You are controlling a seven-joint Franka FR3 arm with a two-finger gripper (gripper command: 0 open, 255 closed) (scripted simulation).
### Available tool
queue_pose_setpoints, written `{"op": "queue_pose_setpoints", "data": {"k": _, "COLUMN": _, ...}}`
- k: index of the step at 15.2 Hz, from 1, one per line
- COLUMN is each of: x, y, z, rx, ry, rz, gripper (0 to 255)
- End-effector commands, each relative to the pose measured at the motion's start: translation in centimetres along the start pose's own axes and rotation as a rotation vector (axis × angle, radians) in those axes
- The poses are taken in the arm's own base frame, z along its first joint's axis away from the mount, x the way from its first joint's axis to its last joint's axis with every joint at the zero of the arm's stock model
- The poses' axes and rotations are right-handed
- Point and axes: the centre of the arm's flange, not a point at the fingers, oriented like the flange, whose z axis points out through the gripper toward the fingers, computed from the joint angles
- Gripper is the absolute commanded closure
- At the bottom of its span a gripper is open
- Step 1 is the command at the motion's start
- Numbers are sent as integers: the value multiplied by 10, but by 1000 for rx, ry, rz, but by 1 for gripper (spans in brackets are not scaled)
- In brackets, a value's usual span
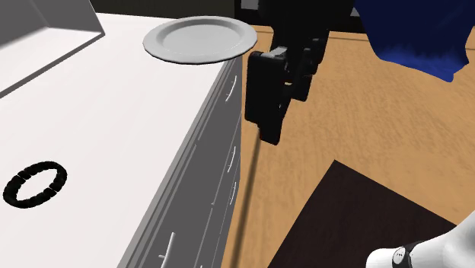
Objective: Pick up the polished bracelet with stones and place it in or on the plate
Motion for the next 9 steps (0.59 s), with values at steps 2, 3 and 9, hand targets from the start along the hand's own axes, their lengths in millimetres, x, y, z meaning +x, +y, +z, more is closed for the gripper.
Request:
{"op": "queue_pose_setpoints", "data": {"k": 2, "x": 18, "y": -34, "z": -11, "rx": -3, "ry": 11, "rz": -5, "gripper": 0}}
{"op": "queue_pose_setpoints", "data": {"k": 3, "x": 25, "y": -45, "z": -14, "rx": -4, "ry": 15, "rz": -7, "gripper": 0}}
{"op": "queue_pose_setpoints", "data": {"k": 9, "x": 65, "y": -109, "z": -33, "rx": -11, "ry": 37, "rz": -18, "gripper": 0}}
